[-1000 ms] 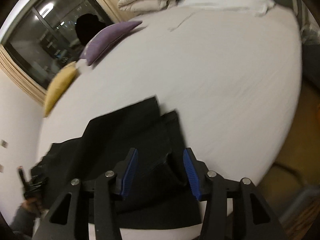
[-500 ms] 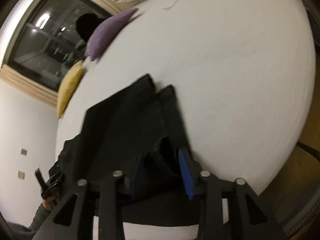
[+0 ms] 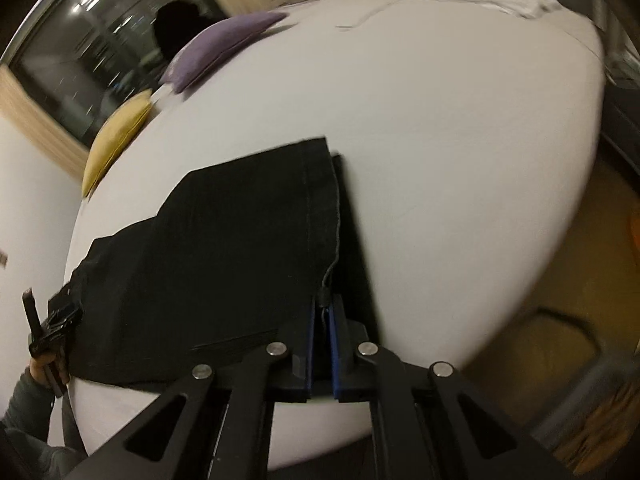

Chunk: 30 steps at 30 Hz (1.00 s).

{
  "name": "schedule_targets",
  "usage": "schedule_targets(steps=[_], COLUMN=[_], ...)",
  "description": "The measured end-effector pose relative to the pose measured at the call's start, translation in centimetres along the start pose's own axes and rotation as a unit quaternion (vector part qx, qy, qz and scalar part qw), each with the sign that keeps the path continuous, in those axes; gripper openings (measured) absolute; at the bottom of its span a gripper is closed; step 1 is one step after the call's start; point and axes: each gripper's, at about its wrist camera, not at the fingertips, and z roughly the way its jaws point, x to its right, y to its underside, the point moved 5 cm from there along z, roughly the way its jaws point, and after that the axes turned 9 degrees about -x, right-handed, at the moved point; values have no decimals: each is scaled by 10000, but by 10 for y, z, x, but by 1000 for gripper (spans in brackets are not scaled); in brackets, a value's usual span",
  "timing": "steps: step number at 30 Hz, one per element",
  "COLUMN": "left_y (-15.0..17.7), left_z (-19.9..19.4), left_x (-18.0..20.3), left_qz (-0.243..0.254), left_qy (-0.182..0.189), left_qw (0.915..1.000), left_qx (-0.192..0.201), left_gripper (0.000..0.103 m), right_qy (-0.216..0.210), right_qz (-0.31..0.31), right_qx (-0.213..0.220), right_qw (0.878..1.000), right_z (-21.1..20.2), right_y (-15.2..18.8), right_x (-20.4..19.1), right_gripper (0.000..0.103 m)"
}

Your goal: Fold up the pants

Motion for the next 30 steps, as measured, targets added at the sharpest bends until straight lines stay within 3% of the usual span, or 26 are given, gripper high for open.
schedule_targets(steps=[3,10,13,14,15,16,18,21,22,23,26,30], left_y=[0,0,2,2,2,2,3,4,5,6,7,6], left_z=[0,0,2,2,1,0,-3,-17,-23,-26,-25,-26], left_x=[0,0,2,2,1,0,-4,-8,-8,-8,-12,-18], left_qz=[12,19,17,14,1,-15,-72,-190,-187,-184,-212,-376], left_qy=[-21,-43,-78,-58,-33,-4,59,110,129,113,84,112], left_qw=[10000,10000,10000,10000,10000,10000,9999,9998,9997,9997,9997,9992], left_qx=[-18,-43,-19,-19,-19,-22,-40,-26,41,76,55,94], left_gripper=[98,98,100,100,100,100,100,100,100,100,100,100], right_qy=[-196,-9,21,-142,-200,-70,506,1023,1049,778,-25,-669], right_qz=[312,213,298,416,523,640,959,1145,1040,704,-463,-1573], right_qx=[110,445,-75,-65,-20,77,300,615,731,829,499,-142], right_qw=[9993,9988,9995,9990,9984,9979,9937,9862,9863,9910,9977,9852], right_z=[9,-28,0,4,1,-4,-20,-49,-56,-62,-40,21], right_y=[11,11,17,16,14,12,8,2,-1,-7,-19,-25], right_x=[13,6,19,25,28,31,44,44,35,11,-74,-180], right_gripper=[6,6,8,8,12,28,48,48,49,49,49,44])
